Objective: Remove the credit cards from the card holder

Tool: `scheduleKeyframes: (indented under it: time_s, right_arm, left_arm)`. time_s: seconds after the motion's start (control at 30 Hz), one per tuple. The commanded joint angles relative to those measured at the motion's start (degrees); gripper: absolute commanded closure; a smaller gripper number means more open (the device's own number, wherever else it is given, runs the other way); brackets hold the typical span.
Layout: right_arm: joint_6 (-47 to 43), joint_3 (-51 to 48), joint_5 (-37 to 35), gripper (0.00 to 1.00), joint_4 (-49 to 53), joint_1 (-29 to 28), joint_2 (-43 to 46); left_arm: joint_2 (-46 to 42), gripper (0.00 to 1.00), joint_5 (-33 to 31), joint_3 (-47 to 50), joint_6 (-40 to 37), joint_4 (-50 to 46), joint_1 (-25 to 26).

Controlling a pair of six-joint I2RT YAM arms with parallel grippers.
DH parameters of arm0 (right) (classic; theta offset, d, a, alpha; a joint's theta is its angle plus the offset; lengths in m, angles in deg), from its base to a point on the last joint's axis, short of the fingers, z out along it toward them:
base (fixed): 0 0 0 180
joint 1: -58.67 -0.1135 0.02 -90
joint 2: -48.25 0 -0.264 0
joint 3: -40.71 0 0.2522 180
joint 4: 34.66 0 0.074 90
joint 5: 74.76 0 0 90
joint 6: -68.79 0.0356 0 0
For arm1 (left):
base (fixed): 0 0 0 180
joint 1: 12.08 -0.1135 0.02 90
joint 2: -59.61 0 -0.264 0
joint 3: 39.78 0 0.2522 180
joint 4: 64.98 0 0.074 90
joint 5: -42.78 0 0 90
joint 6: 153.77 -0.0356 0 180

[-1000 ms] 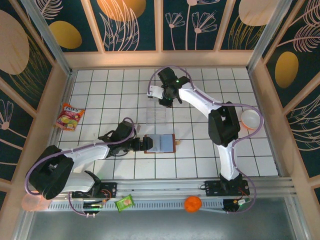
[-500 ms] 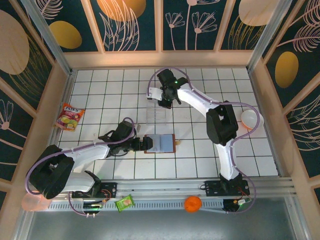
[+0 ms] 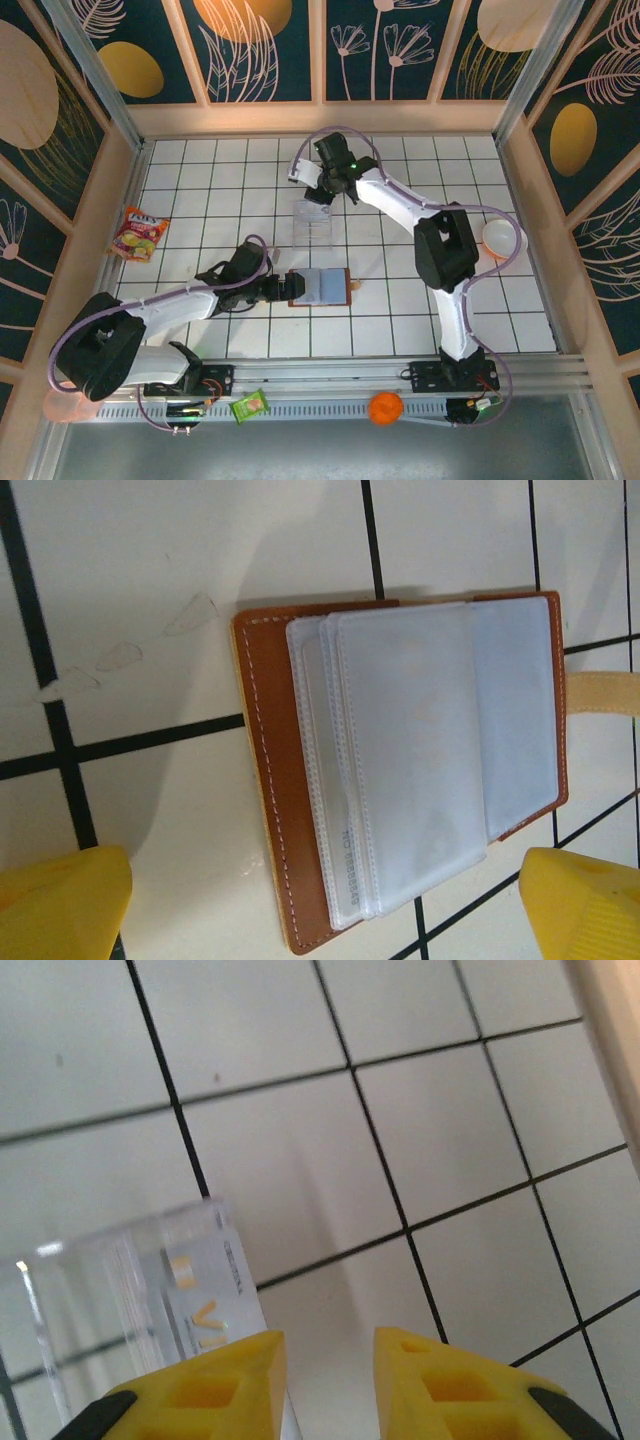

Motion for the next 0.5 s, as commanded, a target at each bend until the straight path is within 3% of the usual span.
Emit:
scheduleKeyframes:
  time_s: [0.0, 0.17, 0.33, 0.47]
  right_arm:
    - [11.6, -1.9, 7.8, 0.67, -9.2, 0.4, 7.3]
    - [32.7, -11.2, 12.3, 0.66, -21.6, 0.4, 13.6]
    - [52.0, -26.5, 7.1, 0.65, -28.4, -0.1, 21.8]
    - [59.2, -38.7, 2.3, 0.65, -25.3, -4.4, 27.0]
  left_arm:
    - [-2.9, 0.01, -3.7, 1.1, 2.2, 2.2, -0.5]
    - [-7.4, 0.01, -11.3, 2.7, 4.5, 2.1, -0.5]
    - [-13.0, 0.01, -19.3, 5.2, 7.2, 1.0, -0.5]
    - [-16.3, 0.01, -20.7, 7.6, 8.3, 2.2, -0.5]
